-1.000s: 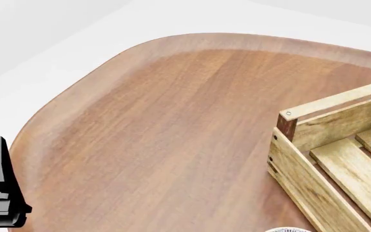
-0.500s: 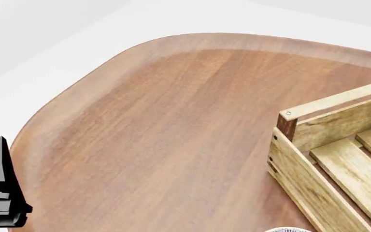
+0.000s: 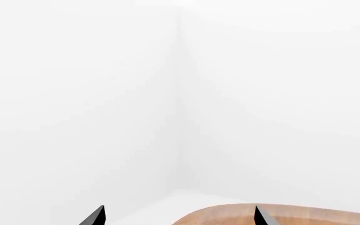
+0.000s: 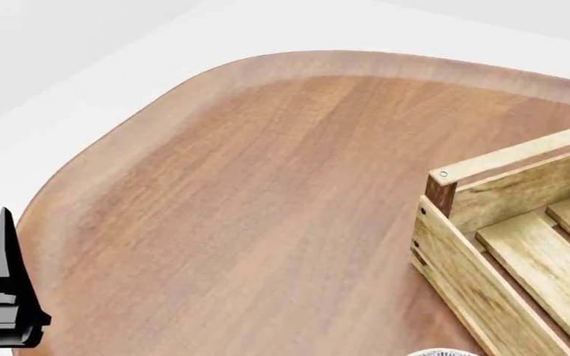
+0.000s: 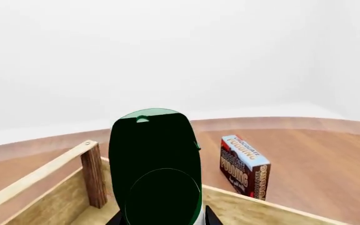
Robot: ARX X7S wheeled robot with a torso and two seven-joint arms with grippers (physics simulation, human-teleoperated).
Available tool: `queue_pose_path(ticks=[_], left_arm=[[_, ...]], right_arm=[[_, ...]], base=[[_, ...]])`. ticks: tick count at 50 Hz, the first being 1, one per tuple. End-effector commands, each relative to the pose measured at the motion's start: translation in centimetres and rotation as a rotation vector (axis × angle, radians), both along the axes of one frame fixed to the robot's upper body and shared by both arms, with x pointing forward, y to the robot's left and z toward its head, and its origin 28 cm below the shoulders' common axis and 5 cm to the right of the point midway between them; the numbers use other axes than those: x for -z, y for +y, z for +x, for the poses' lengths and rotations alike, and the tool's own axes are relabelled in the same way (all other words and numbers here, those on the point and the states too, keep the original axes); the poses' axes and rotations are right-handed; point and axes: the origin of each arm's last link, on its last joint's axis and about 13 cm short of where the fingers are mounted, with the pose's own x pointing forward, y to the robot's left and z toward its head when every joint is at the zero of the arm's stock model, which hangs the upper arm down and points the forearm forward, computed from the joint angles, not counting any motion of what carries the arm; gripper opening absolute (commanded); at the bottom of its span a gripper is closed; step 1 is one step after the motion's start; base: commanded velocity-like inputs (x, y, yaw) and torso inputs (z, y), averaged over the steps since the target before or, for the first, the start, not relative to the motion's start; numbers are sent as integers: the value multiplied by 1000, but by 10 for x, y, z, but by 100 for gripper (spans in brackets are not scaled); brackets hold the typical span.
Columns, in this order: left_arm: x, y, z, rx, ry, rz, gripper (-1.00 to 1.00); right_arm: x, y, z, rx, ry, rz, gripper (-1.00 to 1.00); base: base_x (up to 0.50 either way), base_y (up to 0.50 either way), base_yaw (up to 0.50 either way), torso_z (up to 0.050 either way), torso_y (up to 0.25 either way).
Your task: Pick up the salad dressing and put it in the tray.
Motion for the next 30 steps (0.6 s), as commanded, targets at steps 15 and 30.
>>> queue_pose_path(ticks=[15,30], left_arm=[[0,-1,0,2,1,5,100],[1,-1,1,2,4,5,100]], right_arm=[[34,-13,9,35,94,21,-100],[57,-16,11,43,113,14,-100]], base=[[0,0,0,0,0],[0,0,0,0,1]])
